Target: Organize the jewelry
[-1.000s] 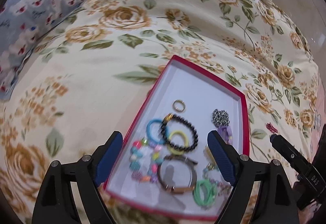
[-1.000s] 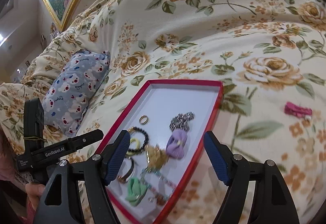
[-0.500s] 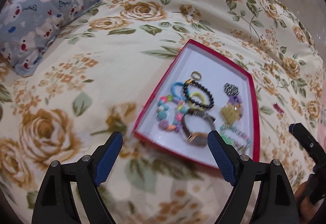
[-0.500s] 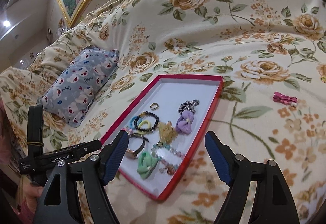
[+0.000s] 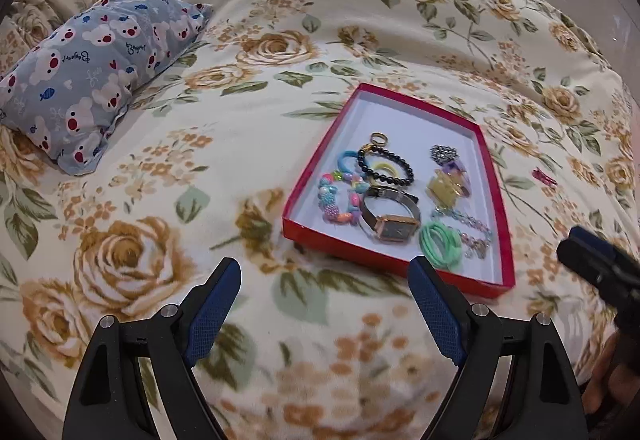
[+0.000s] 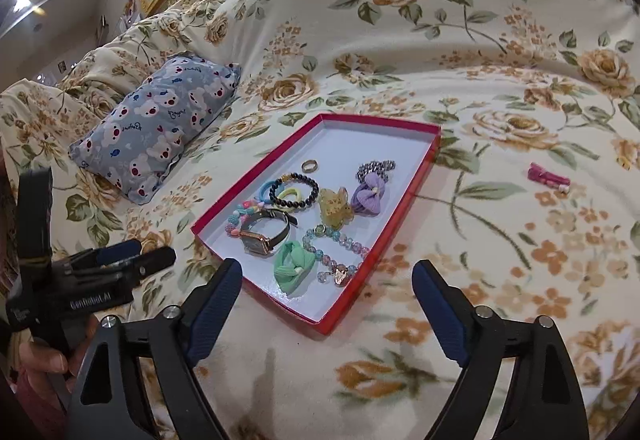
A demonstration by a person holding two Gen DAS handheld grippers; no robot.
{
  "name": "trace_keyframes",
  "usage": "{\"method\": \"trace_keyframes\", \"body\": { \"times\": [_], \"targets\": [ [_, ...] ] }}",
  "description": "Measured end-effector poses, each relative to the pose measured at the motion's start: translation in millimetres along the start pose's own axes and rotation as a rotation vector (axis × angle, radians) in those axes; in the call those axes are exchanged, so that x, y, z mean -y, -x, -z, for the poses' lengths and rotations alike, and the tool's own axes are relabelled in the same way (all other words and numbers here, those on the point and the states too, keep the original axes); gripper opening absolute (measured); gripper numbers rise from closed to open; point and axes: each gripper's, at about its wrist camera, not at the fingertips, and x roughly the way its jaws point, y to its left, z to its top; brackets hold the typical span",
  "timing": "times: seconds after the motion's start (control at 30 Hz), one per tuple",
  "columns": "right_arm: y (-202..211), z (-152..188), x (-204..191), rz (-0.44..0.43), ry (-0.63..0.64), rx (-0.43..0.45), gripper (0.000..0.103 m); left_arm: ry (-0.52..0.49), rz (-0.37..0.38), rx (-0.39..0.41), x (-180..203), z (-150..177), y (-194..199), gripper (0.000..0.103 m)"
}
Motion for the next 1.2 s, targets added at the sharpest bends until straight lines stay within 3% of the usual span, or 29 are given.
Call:
{"method": "trace_keyframes", "body": {
  "times": [0.1,0.17,0.2,0.3,0.4,0.47,0.63,0.9,1.2],
  "targets": [
    [15.7,-15.2,-5.4,0.008,0.028,0.017,0.094,-0.002,0.021,0.045,-3.8,-5.9,17.3,0.086],
    [28.7,-29.8,-11.4,0.009,0.057,0.039,0.103,0.002,0.055,0.089,-7.7,-16.1,27.4,0.092],
    [33.8,-35.4,-13.6,0.010,0.067,0.049,0.103,0.001,0.074,0.103,-7.8,-21.0,31.9,0.103],
    [39.6,-43.8,-22.2,0.050,0.102,0.046,0.103,-0.007,0.097,0.124,-11.1,-26.4,37.1,0.102],
    [36.6,-33.5,-22.3,0.064,0.097,0.067,0.103,-0.033,0.047,0.104,-10.9,-19.7,34.1,0.102],
    [29.7,-24.5,-18.3,0.056,0.074,0.064,0.103,-0.040,-0.031,0.084,-9.1,-13.3,25.8,0.102],
    [15.2,-5.1,-10.9,0.066,0.050,0.051,0.103,-0.065,-0.135,0.122,3.8,1.7,17.4,0.102],
    [3.1,14.3,-8.2,0.068,0.045,0.025,0.103,-0.087,-0.129,0.110,21.0,19.0,12.3,0.102],
    [-0.8,20.0,-9.3,0.084,0.055,0.000,0.103,-0.090,-0.111,0.080,14.2,16.5,14.0,0.102]
  ]
}}
